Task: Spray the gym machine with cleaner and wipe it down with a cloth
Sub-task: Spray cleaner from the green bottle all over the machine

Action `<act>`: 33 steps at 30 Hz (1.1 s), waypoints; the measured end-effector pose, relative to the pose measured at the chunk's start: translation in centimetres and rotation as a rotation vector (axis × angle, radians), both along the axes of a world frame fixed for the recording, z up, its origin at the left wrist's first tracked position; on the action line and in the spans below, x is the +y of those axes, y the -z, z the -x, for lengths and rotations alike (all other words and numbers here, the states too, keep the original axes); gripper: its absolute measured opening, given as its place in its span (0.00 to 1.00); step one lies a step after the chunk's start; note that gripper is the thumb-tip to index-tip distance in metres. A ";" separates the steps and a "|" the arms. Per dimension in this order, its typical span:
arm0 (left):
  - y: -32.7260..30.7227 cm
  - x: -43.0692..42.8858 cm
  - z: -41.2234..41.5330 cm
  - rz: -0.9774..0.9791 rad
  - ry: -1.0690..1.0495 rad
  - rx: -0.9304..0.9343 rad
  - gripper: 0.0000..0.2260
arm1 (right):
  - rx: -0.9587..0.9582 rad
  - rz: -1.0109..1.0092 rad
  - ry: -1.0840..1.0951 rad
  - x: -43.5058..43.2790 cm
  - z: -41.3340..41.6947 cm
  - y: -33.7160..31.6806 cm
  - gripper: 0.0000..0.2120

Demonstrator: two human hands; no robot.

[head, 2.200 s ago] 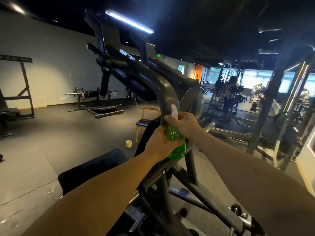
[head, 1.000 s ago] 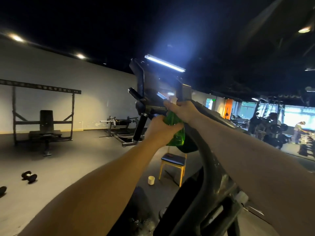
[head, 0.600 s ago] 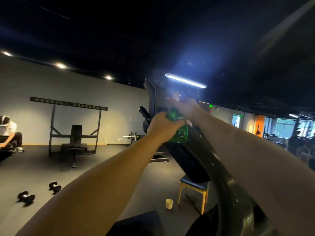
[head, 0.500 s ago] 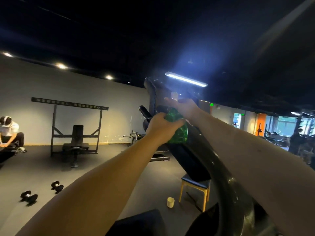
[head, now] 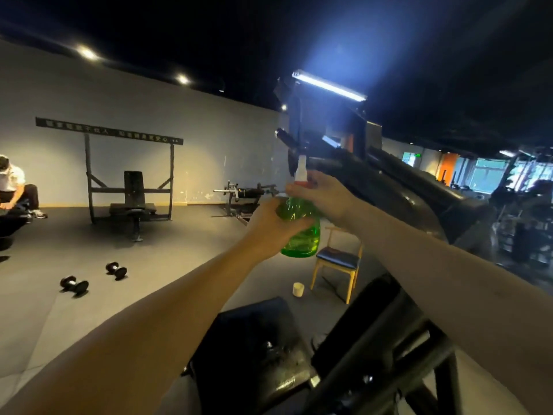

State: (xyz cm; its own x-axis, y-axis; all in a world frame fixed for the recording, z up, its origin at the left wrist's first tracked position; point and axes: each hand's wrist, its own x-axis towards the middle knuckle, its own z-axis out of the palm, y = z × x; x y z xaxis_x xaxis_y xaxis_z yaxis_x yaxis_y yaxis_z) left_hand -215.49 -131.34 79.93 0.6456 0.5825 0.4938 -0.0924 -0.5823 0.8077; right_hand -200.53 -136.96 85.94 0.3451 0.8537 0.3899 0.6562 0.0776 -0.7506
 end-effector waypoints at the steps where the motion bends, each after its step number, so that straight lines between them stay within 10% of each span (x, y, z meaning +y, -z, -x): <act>1: 1.5 0.4 1.8 0.016 0.021 0.015 0.15 | 0.017 0.010 0.018 -0.1 1.8 1.4 0.25; 4: 5.7 1.1 7.4 0.065 0.059 0.102 0.20 | 0.031 0.026 0.082 -0.4 8.1 5.7 0.35; 14: 19.5 4.2 22.5 0.162 0.237 0.370 0.23 | 0.061 0.186 0.211 -0.2 24.2 20.8 0.16; 20: 26.0 8.4 22.9 0.175 0.273 0.529 0.41 | 0.092 0.193 0.318 2.6 26.5 28.1 0.29; 25: 27.4 11.4 21.2 0.153 0.388 0.617 0.22 | 0.090 0.216 0.332 5.4 25.1 30.4 0.28; 33: 26.0 15.1 16.2 0.080 0.527 0.649 0.24 | 0.128 0.178 0.432 8.0 20.9 29.5 0.23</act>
State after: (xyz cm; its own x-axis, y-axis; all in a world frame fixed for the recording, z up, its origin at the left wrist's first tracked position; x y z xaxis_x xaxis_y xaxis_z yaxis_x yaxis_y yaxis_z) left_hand -231.72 -116.28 53.94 0.9848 0.1424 -0.0997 0.1610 -0.5315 0.8316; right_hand -221.45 -129.00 56.45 0.7182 0.6716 0.1819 0.5016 -0.3185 -0.8043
